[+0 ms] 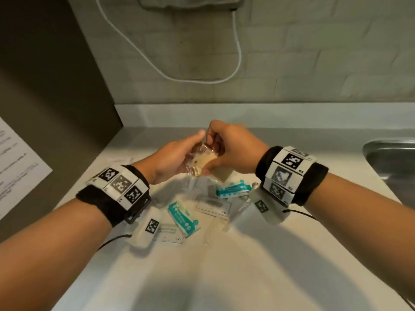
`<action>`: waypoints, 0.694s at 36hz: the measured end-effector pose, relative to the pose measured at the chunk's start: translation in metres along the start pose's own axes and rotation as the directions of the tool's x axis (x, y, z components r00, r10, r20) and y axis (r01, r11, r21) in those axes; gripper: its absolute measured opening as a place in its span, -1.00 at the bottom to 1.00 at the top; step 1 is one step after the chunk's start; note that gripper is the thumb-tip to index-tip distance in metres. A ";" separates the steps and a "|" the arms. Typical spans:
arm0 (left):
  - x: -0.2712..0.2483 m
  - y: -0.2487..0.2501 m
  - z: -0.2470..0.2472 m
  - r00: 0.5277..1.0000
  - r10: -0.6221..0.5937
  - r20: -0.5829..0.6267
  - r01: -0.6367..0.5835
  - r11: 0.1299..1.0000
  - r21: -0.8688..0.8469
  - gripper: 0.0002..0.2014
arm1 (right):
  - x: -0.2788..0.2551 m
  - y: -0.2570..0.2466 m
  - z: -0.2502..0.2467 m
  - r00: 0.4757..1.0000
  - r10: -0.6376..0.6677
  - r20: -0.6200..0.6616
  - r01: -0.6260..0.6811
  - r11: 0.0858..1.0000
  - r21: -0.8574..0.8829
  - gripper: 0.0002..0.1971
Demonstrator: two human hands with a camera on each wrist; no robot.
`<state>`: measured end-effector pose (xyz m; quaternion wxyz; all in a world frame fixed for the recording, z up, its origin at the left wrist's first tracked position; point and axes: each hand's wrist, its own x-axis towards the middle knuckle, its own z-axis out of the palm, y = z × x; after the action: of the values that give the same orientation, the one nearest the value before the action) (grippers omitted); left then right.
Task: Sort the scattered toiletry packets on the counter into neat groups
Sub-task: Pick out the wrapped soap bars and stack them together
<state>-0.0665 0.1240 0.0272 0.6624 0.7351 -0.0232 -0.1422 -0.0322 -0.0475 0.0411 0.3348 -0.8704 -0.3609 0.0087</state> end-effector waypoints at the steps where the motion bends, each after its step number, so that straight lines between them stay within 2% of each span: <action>1: -0.002 -0.004 -0.005 0.999 -0.023 0.030 0.023 1.000 0.004 -0.46 | 0.003 -0.001 0.007 1.000 -0.006 0.001 0.006 1.000 -0.017 -0.40; 2: -0.003 -0.008 -0.010 0.998 -0.032 0.053 0.030 0.999 0.042 -0.39 | 0.006 -0.002 0.014 1.000 -0.004 0.002 0.004 0.999 -0.038 -0.41; 3: -0.005 -0.011 -0.014 0.997 -0.034 0.071 0.027 0.995 0.100 -0.42 | 0.008 -0.002 0.021 1.000 0.003 0.002 -0.003 0.998 -0.058 -0.42; 6: -0.007 -0.023 -0.028 0.994 -0.055 0.096 0.024 0.953 0.302 -0.67 | 0.010 -0.003 0.040 0.999 0.031 0.015 -0.029 0.990 -0.137 -0.43; 7: -0.008 -0.027 -0.034 0.993 -0.065 0.099 0.027 0.939 0.342 -0.71 | 0.010 -0.003 0.045 0.999 0.035 0.022 -0.031 0.986 -0.164 -0.43; 10: -0.008 -0.040 -0.054 0.988 -0.109 0.109 0.055 0.909 0.413 -0.66 | 0.014 -0.003 0.054 0.996 0.061 0.057 -0.048 0.977 -0.209 -0.38; 15: -0.005 -0.051 -0.086 0.992 -0.105 0.065 0.073 0.923 0.377 -0.67 | 0.036 0.009 0.046 0.945 0.239 0.222 -0.179 0.949 -0.261 -0.37; 17: -0.001 -0.052 -0.097 0.995 -0.091 0.031 0.076 0.939 0.335 -0.67 | 0.055 0.024 0.037 0.917 0.311 0.248 -0.241 0.931 -0.275 -0.49; 20: 0.010 -0.050 -0.112 0.999 -0.029 -0.021 0.035 0.917 0.398 -0.71 | 0.088 0.045 0.029 0.903 0.368 0.220 -0.270 0.887 -0.373 -0.73; 21: 0.014 -0.048 -0.116 0.999 -0.009 -0.035 0.022 0.915 0.402 -0.73 | 0.098 0.051 0.029 0.900 0.381 0.211 -0.272 0.870 -0.412 -0.76; 25: 0.030 -0.047 -0.129 0.996 0.035 -0.085 0.000 0.926 0.377 -0.76 | 0.136 0.067 0.040 0.863 0.434 0.260 -0.274 0.833 -0.481 -0.56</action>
<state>-0.0135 0.2475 -0.0135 0.5104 0.8541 -0.0266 -0.0959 0.1000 0.0274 0.0007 0.0564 -0.9577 -0.2385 0.1509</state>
